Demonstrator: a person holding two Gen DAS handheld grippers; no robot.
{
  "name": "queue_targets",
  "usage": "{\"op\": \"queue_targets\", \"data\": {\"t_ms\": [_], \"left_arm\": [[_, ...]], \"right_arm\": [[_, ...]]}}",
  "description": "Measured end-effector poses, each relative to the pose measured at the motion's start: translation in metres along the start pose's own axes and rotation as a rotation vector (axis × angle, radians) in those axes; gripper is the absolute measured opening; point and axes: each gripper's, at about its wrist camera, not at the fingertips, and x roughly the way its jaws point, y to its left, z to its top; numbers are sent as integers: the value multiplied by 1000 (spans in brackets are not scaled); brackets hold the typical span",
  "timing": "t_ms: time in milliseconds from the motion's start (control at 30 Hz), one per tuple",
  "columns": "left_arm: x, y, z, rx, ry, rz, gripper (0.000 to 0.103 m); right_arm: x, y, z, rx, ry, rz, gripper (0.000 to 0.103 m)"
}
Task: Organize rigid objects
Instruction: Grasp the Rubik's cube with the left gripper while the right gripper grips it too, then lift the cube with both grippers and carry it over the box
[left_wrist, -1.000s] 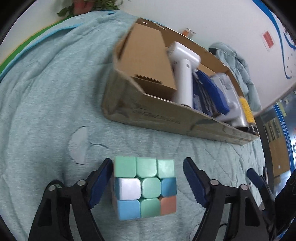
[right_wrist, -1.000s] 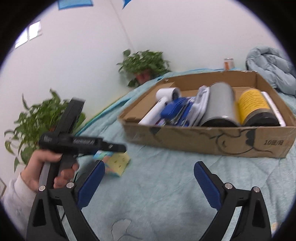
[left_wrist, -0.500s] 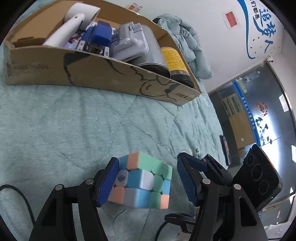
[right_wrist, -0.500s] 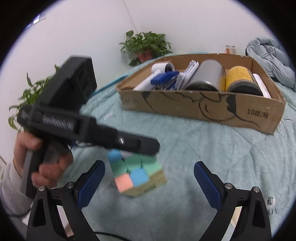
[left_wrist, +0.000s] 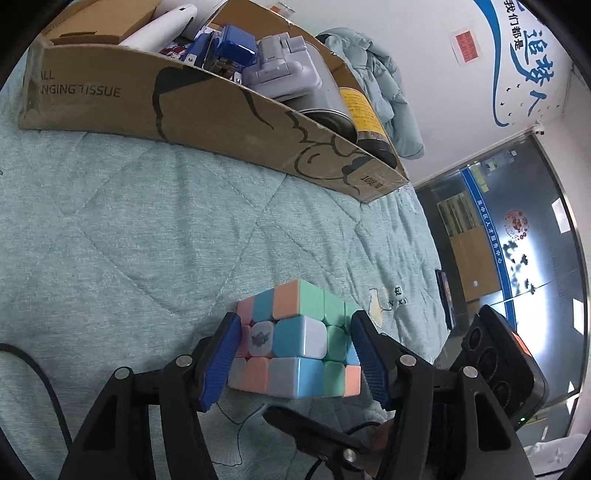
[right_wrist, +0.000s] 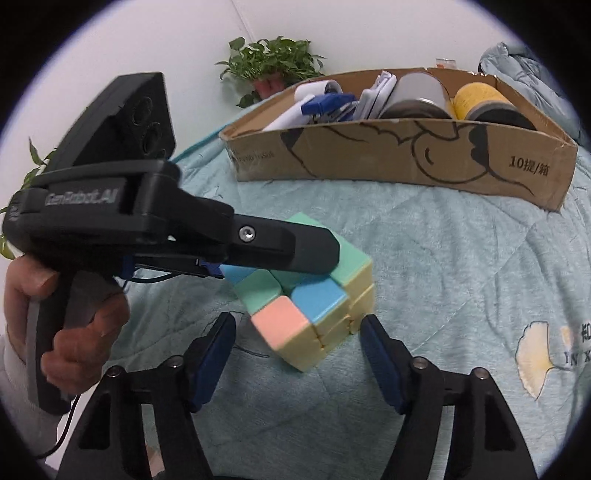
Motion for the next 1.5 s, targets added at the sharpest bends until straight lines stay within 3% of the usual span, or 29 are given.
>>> {"op": "queue_targets", "data": {"t_ms": [400,667,1067,1500], "left_arm": [[-7,33,-5,-82,-54,-107,55],[-17,9,-3,46,-80,-15,51],[-80,7,20,55,-254,-65,51],[-152,13,77,103,-409,-8,51]], "right_arm": [[14,5,7,-21,16,-37,68],[22,19,19,-71,1,-72,65],[10,51,57,-205,-97,-124,64],[26,86,126,-358,-200,-120,64]]}}
